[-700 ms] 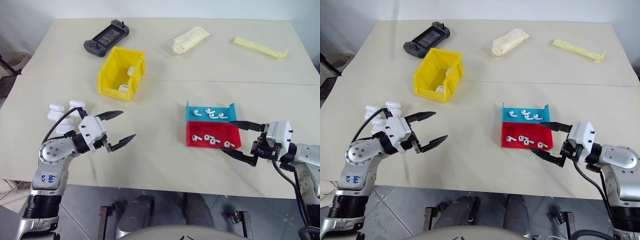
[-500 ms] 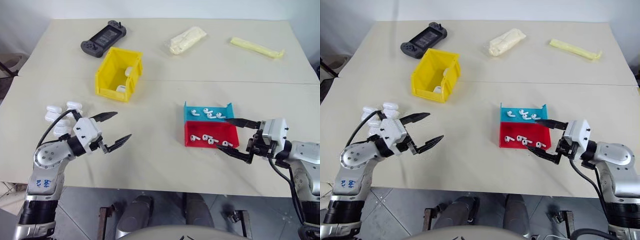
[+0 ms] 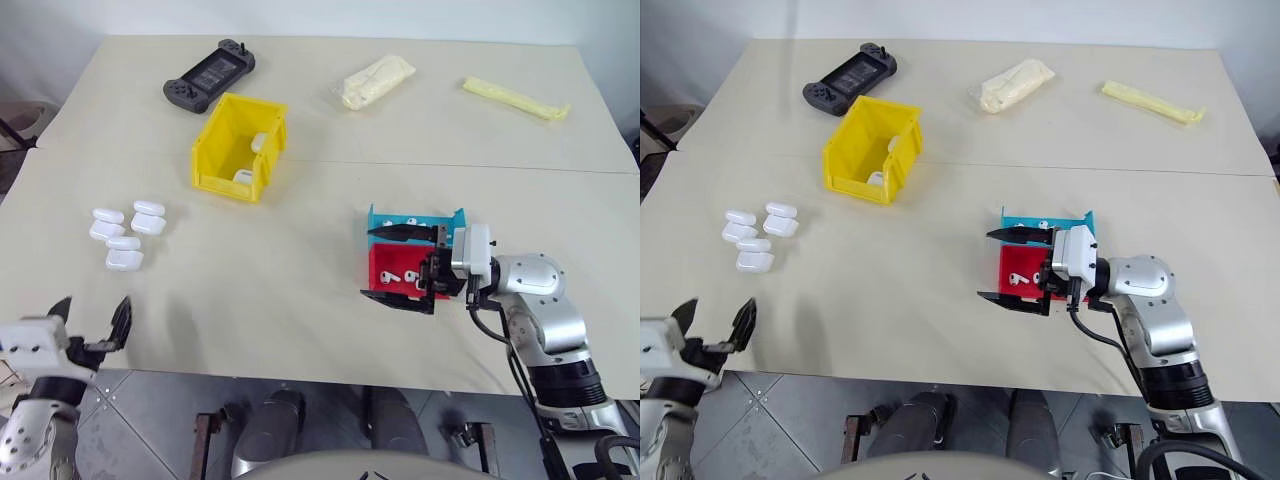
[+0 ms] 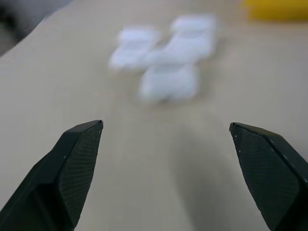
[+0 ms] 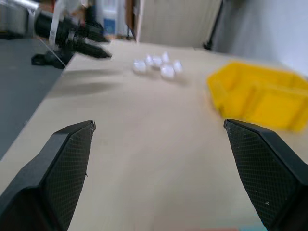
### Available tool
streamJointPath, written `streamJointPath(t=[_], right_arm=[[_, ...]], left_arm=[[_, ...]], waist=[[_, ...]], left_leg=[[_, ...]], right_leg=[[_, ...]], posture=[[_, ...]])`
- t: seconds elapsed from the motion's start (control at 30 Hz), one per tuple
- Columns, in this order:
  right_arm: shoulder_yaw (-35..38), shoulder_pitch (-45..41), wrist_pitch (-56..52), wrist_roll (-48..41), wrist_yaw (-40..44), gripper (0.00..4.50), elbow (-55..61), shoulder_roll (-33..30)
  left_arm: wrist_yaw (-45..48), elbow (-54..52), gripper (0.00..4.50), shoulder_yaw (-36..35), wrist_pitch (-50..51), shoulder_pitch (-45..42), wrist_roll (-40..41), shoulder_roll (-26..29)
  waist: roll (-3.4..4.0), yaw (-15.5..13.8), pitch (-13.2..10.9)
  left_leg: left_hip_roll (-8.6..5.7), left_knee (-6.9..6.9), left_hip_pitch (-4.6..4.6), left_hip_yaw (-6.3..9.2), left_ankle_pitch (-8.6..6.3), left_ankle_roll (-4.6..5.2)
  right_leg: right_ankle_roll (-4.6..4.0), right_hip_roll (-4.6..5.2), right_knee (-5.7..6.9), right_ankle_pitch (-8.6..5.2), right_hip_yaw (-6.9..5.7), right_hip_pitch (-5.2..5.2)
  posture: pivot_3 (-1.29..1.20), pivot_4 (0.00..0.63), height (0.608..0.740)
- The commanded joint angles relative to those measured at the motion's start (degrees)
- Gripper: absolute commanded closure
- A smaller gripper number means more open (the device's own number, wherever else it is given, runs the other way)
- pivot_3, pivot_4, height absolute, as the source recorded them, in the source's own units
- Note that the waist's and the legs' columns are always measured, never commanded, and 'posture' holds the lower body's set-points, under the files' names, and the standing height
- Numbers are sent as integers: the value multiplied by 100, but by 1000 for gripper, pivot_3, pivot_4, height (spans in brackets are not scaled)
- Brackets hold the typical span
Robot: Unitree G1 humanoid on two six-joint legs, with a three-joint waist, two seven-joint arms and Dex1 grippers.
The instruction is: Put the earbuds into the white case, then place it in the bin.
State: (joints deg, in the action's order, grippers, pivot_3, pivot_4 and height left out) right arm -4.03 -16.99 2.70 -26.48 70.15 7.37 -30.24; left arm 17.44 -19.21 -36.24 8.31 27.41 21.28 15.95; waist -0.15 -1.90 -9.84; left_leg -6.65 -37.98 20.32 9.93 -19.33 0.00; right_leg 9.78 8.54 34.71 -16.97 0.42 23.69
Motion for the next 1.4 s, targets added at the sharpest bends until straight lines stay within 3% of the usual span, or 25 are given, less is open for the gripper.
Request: streamJointPath(t=[0.03,0.23,0.37,0.5,0.63,0.87,1.1,1.4], right_arm=[[10,-34,161,-32,46,0,118,40],[75,-7,-6,-50,24,0,41,-76],[159,135,-45,-64,180,0,-4,-317],[145,184,-19,-36,91,0,-25,-307],[84,264,-52,-15,-32,0,105,-254],[31,354,-86,-9,-108,0,232,-269],[58,509,-107,24,-300,0,440,-231],[47,724,-110,49,-535,0,646,-229]], left_arm=[[-83,-198,18,-250,134,69,177,97],[-82,-720,18,-191,1348,-323,847,749],[-1021,-846,18,-383,4006,-1066,1057,1812],[-1285,-605,18,-451,6260,-2329,1391,2750],[-978,28,18,-250,7529,-3266,1480,3347],[-475,1346,18,749,7682,-4288,1138,4032],[-193,1872,18,1297,7604,-4713,912,4026],[-29,2158,18,1428,7417,-4799,656,3911]], waist=[[-4,-16,-3],[-4,7,-2],[-5,39,-4],[-6,54,-5],[-1,133,-8],[-2,210,-8],[-3,197,-9],[-3,197,-9]], left_leg=[[0,0,0,0,-1,0],[12,0,-3,-2,-5,-6],[15,2,-10,-4,-8,-10],[32,2,-12,-3,-13,-21],[40,6,-14,-15,-18,-32],[49,16,2,-29,-20,-40],[53,14,2,-50,-19,-43],[55,13,-1,-63,-19,-43]], right_leg=[[0,0,-1,0,0,0],[-9,-7,3,0,-2,1],[-16,-11,12,-3,1,4],[-25,-31,29,-8,2,11],[-33,-40,42,-12,13,25],[-45,-46,84,-18,22,68],[-45,-52,83,-19,47,84],[-45,-56,87,-18,63,87]], posture=[[0,150,740],[0,150,740],[0,150,740],[0,150,740],[0,150,740],[0,150,740],[0,150,740],[0,150,740]])
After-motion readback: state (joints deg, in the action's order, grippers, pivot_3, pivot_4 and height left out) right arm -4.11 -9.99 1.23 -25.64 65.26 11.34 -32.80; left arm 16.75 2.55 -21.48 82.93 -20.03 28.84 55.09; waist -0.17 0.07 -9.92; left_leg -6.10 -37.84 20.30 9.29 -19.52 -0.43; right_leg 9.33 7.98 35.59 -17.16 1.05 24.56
